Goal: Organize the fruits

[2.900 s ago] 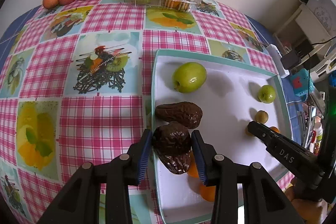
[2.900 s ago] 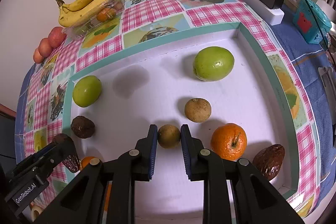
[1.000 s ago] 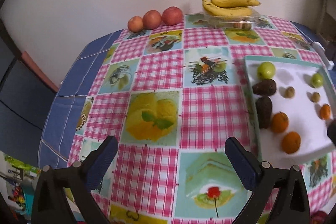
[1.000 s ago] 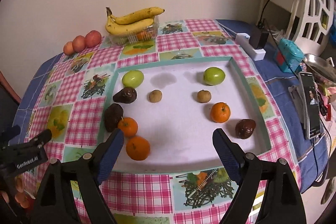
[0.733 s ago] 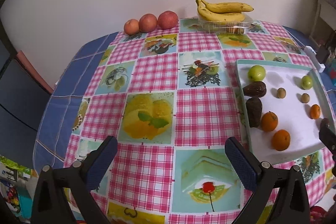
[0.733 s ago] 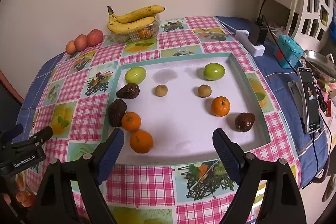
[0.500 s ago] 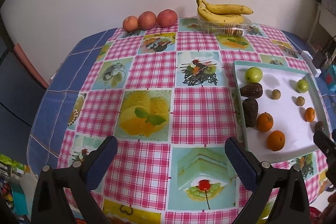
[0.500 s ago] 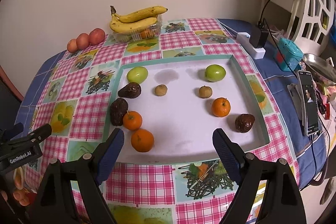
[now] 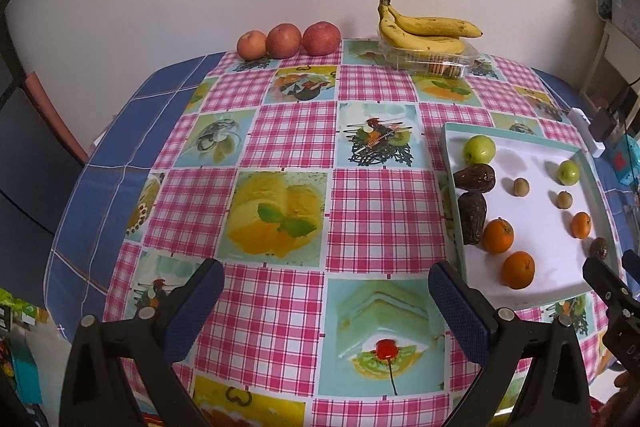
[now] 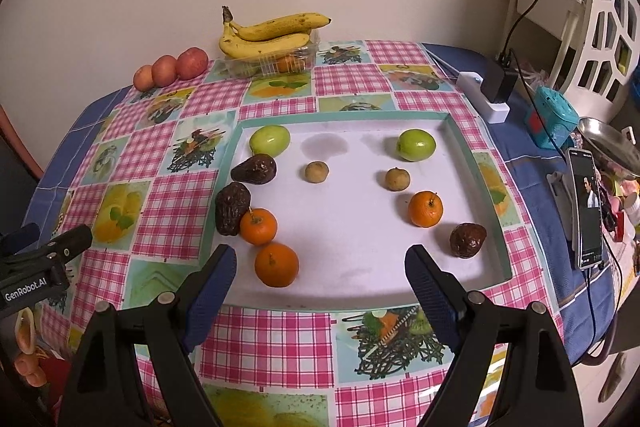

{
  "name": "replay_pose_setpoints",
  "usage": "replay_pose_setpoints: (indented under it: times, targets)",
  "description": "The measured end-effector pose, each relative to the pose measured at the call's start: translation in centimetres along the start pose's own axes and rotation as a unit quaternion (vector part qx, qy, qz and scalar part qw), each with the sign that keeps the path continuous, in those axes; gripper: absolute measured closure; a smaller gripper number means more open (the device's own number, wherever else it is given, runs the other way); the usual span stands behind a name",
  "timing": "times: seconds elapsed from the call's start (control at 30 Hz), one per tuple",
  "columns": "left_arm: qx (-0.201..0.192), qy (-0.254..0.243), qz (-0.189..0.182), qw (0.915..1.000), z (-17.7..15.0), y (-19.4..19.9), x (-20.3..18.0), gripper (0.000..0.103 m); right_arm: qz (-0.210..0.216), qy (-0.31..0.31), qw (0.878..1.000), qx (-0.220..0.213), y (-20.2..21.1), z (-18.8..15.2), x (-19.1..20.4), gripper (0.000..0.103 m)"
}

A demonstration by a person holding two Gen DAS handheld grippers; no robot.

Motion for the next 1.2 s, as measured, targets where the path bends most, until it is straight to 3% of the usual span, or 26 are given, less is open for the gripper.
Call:
replay_pose_setpoints:
  times: [1.2]
  targets:
    - [0.01,0.004,-0.003,0.9999,-0.29,-0.44,0.09,0.0,0.004,-0.001,1.0,0.004,-0.35,0.0,0.06,0.016]
Point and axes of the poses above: each gripper's, at about its wrist camera, not at the fingertips, and y roughly against the way its jaws point, x to its left, z to its top, the point moved 9 cm from there along -y, roughly the way its jaws point, and after that the axes turned 14 degrees about -x, right-handed, at the moved point
